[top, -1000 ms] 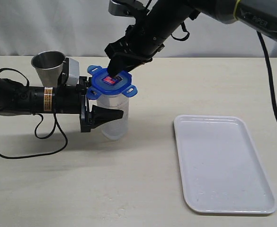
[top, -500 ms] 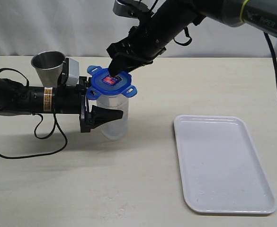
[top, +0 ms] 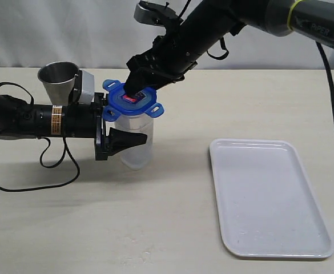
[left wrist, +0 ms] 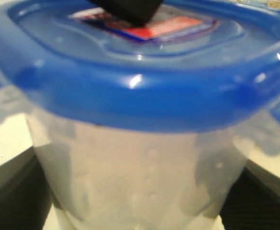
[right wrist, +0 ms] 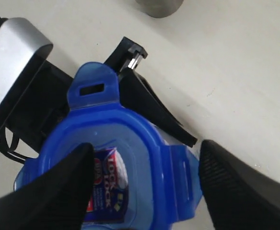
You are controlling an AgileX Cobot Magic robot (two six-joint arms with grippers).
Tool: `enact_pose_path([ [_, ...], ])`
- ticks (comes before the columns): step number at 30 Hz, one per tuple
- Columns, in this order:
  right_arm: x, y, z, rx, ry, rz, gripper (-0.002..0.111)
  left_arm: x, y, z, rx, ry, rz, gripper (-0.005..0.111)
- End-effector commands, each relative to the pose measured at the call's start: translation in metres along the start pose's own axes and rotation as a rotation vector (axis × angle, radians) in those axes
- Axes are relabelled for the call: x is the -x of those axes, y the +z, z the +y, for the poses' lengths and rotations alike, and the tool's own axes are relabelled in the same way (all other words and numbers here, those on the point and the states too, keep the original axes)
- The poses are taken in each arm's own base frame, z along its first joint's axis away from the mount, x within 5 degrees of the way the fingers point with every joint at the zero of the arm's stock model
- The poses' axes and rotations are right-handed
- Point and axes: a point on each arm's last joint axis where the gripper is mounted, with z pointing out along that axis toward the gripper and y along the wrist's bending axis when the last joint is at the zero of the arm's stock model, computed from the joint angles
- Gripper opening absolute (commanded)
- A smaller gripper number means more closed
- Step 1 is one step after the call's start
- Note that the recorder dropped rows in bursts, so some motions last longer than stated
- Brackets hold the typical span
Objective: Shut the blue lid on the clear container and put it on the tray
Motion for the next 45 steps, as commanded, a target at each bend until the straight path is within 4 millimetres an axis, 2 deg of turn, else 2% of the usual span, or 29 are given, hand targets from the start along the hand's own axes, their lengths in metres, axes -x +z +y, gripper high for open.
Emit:
enact_pose_path([
  [1,-0.036,0.043,-0.02,-0.041,-0.062,0.289,0.052,-0.014,0.0,0.0,0.018,0.003,0.102,0.0],
  [3,-0.035,0.044,-0.017,-0.005,-0.062,0.272,0.044,-0.014,0.0,0.0,0.019,0.003,0.103,0.0],
  [5,-0.035,0.047,-0.017,0.013,-0.052,0.269,0.041,-0.014,0.0,0.0,0.02,0.003,0.106,0.0],
  [12,-0.046,0.058,-0.022,0.021,-0.024,0.312,0.041,-0.015,-0.001,0.001,0.027,0.002,0.112,0.0],
  [14,-0.048,0.058,-0.025,-0.013,-0.041,0.333,0.046,-0.015,-0.003,0.002,0.033,0.0,0.112,0.0],
  [18,-0.037,0.043,-0.025,-0.088,-0.077,0.308,0.059,-0.015,-0.003,0.003,0.035,-0.004,0.108,0.0],
  [20,-0.028,0.033,-0.021,-0.1,-0.084,0.27,0.062,-0.015,-0.003,0.003,0.035,-0.004,0.108,0.0],
  [28,0.005,-0.013,-0.007,-0.206,-0.124,0.126,0.063,-0.016,-0.004,0.004,0.044,-0.01,0.119,0.0],
  [39,0.029,-0.051,0.013,-0.226,-0.221,-0.011,0.063,-0.018,-0.004,0.005,0.064,-0.011,0.143,0.0],
  [42,0.033,-0.057,0.026,-0.18,-0.258,-0.044,0.063,-0.018,-0.004,0.005,0.064,-0.011,0.143,0.0],
  [43,0.034,-0.06,0.042,-0.155,-0.287,-0.061,0.063,-0.018,-0.004,0.005,0.065,-0.011,0.144,0.0],
  [45,0.035,-0.059,0.061,-0.14,-0.32,-0.064,0.063,-0.019,-0.004,0.005,0.066,-0.011,0.146,0.0],
])
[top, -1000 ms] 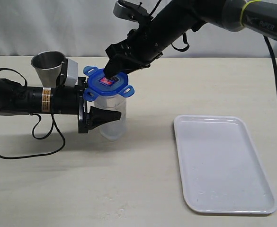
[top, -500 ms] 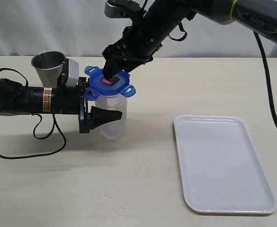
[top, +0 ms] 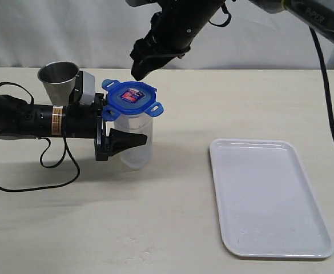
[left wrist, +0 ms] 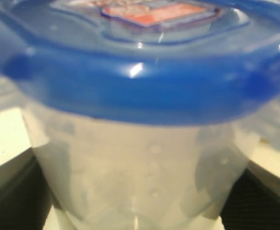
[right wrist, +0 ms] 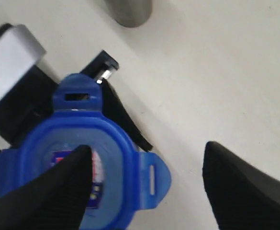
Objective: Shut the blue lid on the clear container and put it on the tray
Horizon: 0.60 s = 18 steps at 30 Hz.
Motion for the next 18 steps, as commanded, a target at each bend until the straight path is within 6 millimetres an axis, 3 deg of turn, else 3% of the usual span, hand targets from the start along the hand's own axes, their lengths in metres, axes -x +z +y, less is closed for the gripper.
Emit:
enact_pose_path([
  [1,0.014,-0.013,0.042,0.053,-0.091,-0.036,0.063,-0.017,-0.002,0.004,0.052,-0.008,0.13,0.0],
  [2,0.015,-0.006,0.063,0.06,-0.137,-0.009,0.063,-0.017,-0.002,0.004,0.052,-0.008,0.13,0.0],
  [8,0.003,0.023,0.09,-0.189,-0.241,0.18,0.063,-0.017,-0.002,0.004,0.052,-0.008,0.13,0.0],
  [12,-0.004,0.035,0.101,-0.188,-0.258,0.223,0.063,-0.017,-0.002,0.004,0.052,-0.008,0.13,0.0],
  [18,-0.014,0.046,0.101,-0.199,-0.254,0.277,0.063,-0.016,-0.002,0.004,0.058,-0.011,0.126,0.0],
])
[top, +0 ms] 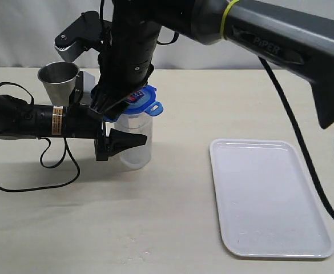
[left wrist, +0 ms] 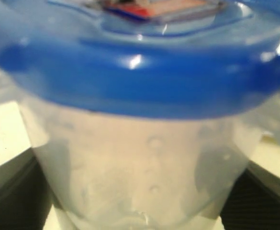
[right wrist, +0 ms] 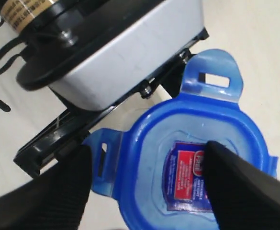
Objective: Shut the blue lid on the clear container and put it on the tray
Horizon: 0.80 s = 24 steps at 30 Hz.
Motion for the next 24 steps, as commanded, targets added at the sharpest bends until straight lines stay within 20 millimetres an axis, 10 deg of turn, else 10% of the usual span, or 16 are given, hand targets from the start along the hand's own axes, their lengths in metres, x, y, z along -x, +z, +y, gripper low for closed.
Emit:
enact_pose_path([
  [1,-0.012,0.019,0.01,-0.013,-0.027,0.112,0.063,-0.015,-0.001,0.004,0.053,-0.01,0.116,0.0],
  [24,-0.031,0.068,0.048,-0.228,-0.147,0.171,0.042,-0.015,-0.001,0.003,0.047,-0.011,0.109,0.0],
])
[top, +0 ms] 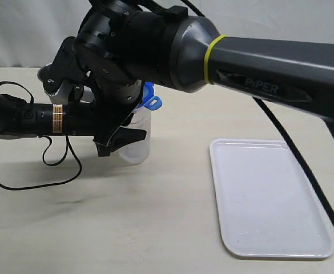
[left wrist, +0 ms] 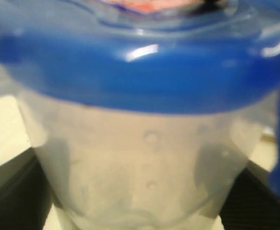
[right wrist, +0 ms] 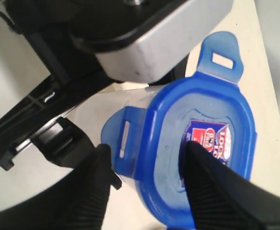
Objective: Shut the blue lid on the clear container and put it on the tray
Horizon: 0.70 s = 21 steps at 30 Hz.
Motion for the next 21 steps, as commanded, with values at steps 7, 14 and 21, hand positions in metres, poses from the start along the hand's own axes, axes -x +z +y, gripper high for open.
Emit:
enact_pose_path([
  [7,-0.019,0.05,0.028,0.06,0.033,0.088,0.042,-0.014,-0.001,-0.002,-0.006,-0.004,0.097,0.0],
  [14,-0.02,0.055,0.028,0.029,0.034,0.064,0.042,-0.012,-0.001,-0.003,-0.017,-0.007,0.081,0.0],
  [21,-0.021,0.066,0.035,0.039,0.022,0.087,0.036,-0.012,-0.001,-0.003,-0.023,-0.005,0.082,0.0],
])
